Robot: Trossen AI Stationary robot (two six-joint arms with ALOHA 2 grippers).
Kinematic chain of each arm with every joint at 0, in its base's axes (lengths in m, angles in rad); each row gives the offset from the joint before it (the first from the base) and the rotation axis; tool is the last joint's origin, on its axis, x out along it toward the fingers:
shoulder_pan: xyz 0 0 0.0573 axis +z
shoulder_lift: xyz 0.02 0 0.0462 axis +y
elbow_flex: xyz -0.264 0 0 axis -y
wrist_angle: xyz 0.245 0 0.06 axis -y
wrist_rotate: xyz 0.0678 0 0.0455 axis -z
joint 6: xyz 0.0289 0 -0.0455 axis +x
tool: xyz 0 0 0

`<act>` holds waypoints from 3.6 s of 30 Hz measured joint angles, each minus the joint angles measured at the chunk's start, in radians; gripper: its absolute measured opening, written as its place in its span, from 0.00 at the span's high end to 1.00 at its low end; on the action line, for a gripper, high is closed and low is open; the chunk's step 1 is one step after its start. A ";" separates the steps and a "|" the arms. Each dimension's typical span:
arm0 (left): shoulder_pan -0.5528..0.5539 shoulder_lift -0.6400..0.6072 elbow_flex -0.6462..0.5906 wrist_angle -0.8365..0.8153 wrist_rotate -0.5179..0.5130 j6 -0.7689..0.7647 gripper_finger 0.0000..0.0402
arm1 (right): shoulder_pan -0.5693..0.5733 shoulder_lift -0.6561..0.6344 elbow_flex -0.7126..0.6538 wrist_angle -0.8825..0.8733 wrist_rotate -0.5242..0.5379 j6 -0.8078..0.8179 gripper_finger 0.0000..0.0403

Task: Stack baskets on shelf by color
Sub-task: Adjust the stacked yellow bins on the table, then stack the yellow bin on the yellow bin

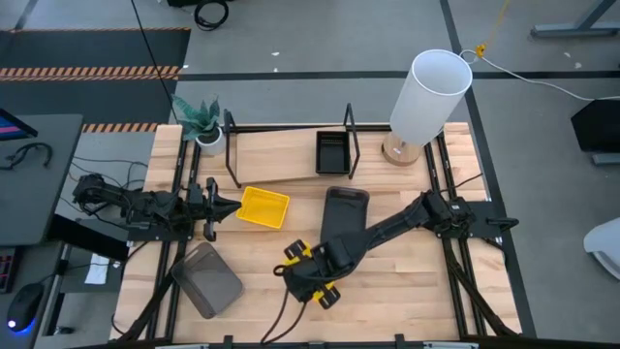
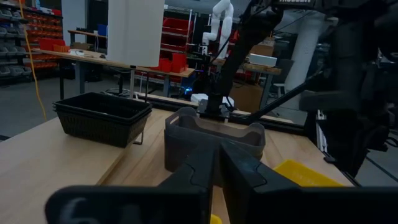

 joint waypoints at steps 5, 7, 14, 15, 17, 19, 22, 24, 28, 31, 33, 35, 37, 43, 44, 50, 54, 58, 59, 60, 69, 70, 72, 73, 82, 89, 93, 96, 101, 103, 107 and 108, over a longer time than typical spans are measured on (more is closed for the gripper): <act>0.000 0.000 0.000 0.000 0.000 0.000 0.92 | 0.003 0.000 -0.067 0.073 -0.006 0.070 0.79; 0.000 0.000 0.000 0.000 0.000 0.000 0.91 | 0.002 0.000 -0.115 0.120 -0.041 0.064 0.79; 0.000 0.000 0.000 0.000 0.000 0.000 0.92 | -0.002 0.000 -0.191 0.217 0.020 0.001 0.79; 0.000 0.000 0.000 0.000 0.000 0.000 0.92 | -0.010 0.000 -0.199 0.226 0.035 -0.003 0.79; 0.000 0.000 0.000 0.000 0.000 0.000 0.93 | -0.031 -0.001 -0.219 0.221 0.057 -0.010 0.79; 0.000 0.000 0.000 0.000 0.000 0.000 0.93 | -0.053 0.000 -0.241 0.233 0.084 -0.016 0.79; 0.000 0.000 0.000 0.000 0.000 0.000 0.92 | -0.090 0.000 -0.269 0.259 0.138 -0.031 0.79; 0.000 0.000 0.000 0.000 0.000 0.000 0.92 | -0.117 0.000 -0.279 0.263 0.184 -0.031 0.79; 0.000 0.000 0.000 0.000 0.000 0.000 0.91 | -0.174 0.000 -0.279 0.288 0.250 -0.015 0.79; 0.000 0.000 0.000 0.000 0.000 0.000 0.92 | -0.217 0.000 -0.279 0.296 0.302 0.060 0.79; 0.000 0.000 0.000 0.000 0.000 0.000 0.93 | -0.242 0.000 -0.279 0.291 0.341 0.146 0.79; 0.000 0.000 0.000 0.000 0.000 0.000 0.93 | -0.262 -0.001 -0.275 0.262 0.349 0.211 0.79; 0.000 0.000 0.000 0.000 0.000 0.000 0.93 | -0.273 -0.001 -0.244 0.198 0.350 0.246 0.79; 0.000 0.000 0.000 0.000 0.000 0.000 0.91 | -0.262 -0.005 -0.106 0.091 0.344 0.318 0.79; 0.000 0.000 0.000 0.000 0.000 0.000 0.91 | -0.259 -0.005 -0.088 0.094 0.340 0.306 0.79; 0.000 0.000 0.000 0.000 0.000 0.000 0.93 | -0.251 -0.006 -0.017 0.144 0.346 0.160 0.79; 0.000 0.000 0.000 0.000 0.000 0.000 0.93 | -0.263 -0.006 -0.017 0.243 0.391 0.149 0.79; 0.000 0.000 0.000 0.000 0.000 0.000 0.92 | -0.297 -0.005 -0.051 0.311 0.385 0.187 0.79; 0.000 0.000 0.000 0.000 0.000 0.000 0.91 | -0.308 -0.004 -0.066 0.325 0.380 0.207 0.79; 0.000 0.000 0.000 0.000 0.000 0.000 0.91 | -0.320 -0.004 -0.082 0.335 0.369 0.228 0.79; 0.000 0.000 0.000 0.000 0.000 0.000 0.93 | -0.450 -0.001 -0.098 0.312 0.189 0.316 0.78; 0.000 0.000 0.000 0.000 0.000 0.000 0.93 | -0.462 -0.001 -0.098 0.312 0.182 0.315 0.78; 0.000 0.000 0.000 0.000 0.000 0.000 0.93 | -0.486 -0.001 -0.098 0.303 0.153 0.313 0.78; 0.000 0.000 0.000 0.000 0.000 0.000 0.92 | -0.498 -0.001 -0.098 0.294 0.135 0.308 0.78; 0.000 0.000 0.000 0.000 0.000 0.000 0.92 | -0.541 -0.002 -0.181 0.323 0.080 0.257 0.76; 0.000 0.000 0.000 0.000 0.000 0.000 0.93 | -0.520 -0.001 -0.213 0.331 0.077 0.188 0.66; 0.000 0.000 0.000 0.000 0.000 0.000 0.91 | -0.511 -0.001 -0.213 0.332 0.077 0.154 0.62; 0.000 0.000 0.000 0.000 0.000 0.000 0.91 | -0.509 -0.001 -0.213 0.332 0.077 0.133 0.60; 0.000 0.000 0.000 0.000 0.000 0.000 0.93 | -0.500 -0.001 -0.213 0.340 0.077 0.105 0.58; 0.000 0.000 0.000 0.000 0.000 0.000 0.93 | -0.499 -0.001 -0.213 0.341 0.076 0.107 0.58; 0.000 0.000 0.000 0.000 0.000 0.000 0.92 | -0.500 -0.001 -0.213 0.345 0.077 0.109 0.58; 0.000 0.000 0.000 0.000 0.000 0.000 0.92 | -0.500 -0.001 -0.213 0.348 0.077 0.109 0.58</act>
